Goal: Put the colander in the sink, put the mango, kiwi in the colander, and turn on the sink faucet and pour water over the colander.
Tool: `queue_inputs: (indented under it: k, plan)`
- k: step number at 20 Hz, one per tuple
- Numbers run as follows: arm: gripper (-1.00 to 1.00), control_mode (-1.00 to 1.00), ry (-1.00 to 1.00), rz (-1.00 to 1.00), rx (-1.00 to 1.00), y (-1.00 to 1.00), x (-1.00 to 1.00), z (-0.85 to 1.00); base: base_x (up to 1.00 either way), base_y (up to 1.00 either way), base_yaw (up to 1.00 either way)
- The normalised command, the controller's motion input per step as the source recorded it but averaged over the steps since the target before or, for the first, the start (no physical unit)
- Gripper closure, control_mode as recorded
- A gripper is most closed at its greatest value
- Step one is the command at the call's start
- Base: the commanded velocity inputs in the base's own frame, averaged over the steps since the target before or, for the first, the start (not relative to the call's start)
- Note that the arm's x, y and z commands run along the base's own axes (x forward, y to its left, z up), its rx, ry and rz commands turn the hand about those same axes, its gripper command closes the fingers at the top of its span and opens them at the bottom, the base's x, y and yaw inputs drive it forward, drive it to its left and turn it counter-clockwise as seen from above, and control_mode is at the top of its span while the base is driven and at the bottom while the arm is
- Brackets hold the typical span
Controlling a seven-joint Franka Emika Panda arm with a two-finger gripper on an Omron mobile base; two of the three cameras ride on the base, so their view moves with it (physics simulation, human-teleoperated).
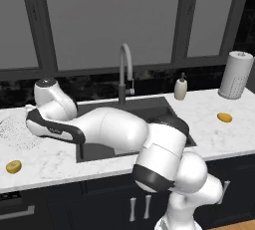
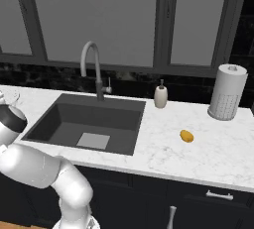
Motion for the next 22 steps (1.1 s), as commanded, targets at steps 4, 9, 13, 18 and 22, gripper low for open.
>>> queue_inputs:
  k: [4, 9, 13, 18, 22]
  plan:
    - [-1.00, -1.00, 0.00, 0.00, 0.00, 0.38, 0.50, -0.08, 0.00, 0.00, 0.00]
    - [-1.00, -1.00, 0.03, 0.00, 0.00, 0.40, 0.42, -0.21, 0.00, 0.00, 0.00]
    - [-1.00, -1.00, 0.05, 0.00, 0.01, 0.27, 0.16, -0.30, 0.00, 0.00, 0.00]
    - [-1.00, -1.00, 0.03, 0.00, 0.01, 0.24, 0.17, -0.35, 0.00, 0.00, 0.00]
    - [-1.00, -1.00, 0.00, 0.00, 0.02, 0.14, -0.21, -0.56, 0.00, 0.00, 0.00]
